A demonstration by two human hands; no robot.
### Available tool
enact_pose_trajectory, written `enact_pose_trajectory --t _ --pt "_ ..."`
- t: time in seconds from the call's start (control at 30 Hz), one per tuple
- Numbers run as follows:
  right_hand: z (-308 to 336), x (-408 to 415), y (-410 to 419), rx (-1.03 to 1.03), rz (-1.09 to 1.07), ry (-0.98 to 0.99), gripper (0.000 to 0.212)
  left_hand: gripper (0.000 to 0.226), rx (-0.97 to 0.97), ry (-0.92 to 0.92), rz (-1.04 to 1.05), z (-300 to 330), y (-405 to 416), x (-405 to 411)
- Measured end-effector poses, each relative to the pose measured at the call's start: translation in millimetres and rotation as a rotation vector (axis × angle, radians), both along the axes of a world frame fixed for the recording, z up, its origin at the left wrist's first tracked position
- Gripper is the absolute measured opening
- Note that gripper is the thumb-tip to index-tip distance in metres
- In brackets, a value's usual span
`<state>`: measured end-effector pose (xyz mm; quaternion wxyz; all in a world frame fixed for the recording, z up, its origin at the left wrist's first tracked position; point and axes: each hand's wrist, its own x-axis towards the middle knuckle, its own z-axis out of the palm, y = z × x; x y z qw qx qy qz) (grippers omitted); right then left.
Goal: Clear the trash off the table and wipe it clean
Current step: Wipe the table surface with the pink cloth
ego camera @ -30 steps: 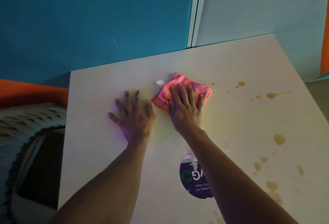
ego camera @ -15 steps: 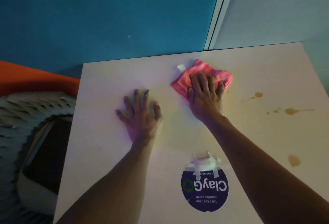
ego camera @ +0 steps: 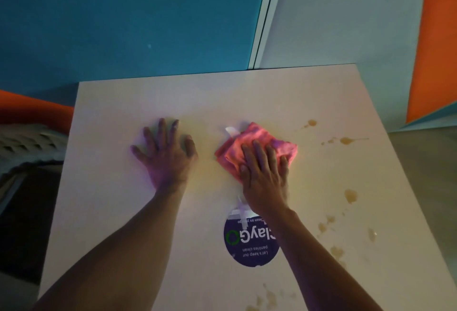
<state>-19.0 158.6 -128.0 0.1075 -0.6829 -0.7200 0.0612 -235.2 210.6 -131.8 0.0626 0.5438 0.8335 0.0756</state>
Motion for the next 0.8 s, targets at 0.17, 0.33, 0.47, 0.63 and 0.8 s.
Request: enact_pose_trajectory --t 0.17,0.33,0.47,0.63,0.8 --pt "-6 -9 9 -0.054 -0.070 0.001 0.054 0.062 0.012 -0.025 -0.010 1 0 1" --pt "-6 -12 19 -0.094 -0.074 0.022 0.057 0.060 0.064 0.019 -0.089 1 -6 -2" --pt "-3 -4 42 -0.111 -0.045 0.017 0.059 0.058 0.132 0.058 -0.104 -3 -7 0" --pt "1 4 81 -0.117 0.002 0.011 0.061 0.055 0.172 0.110 -0.104 -5 -7 -3" --pt "4 12 124 -0.191 0.080 0.001 0.061 0.052 0.175 0.145 -0.089 -5 -2 -3"
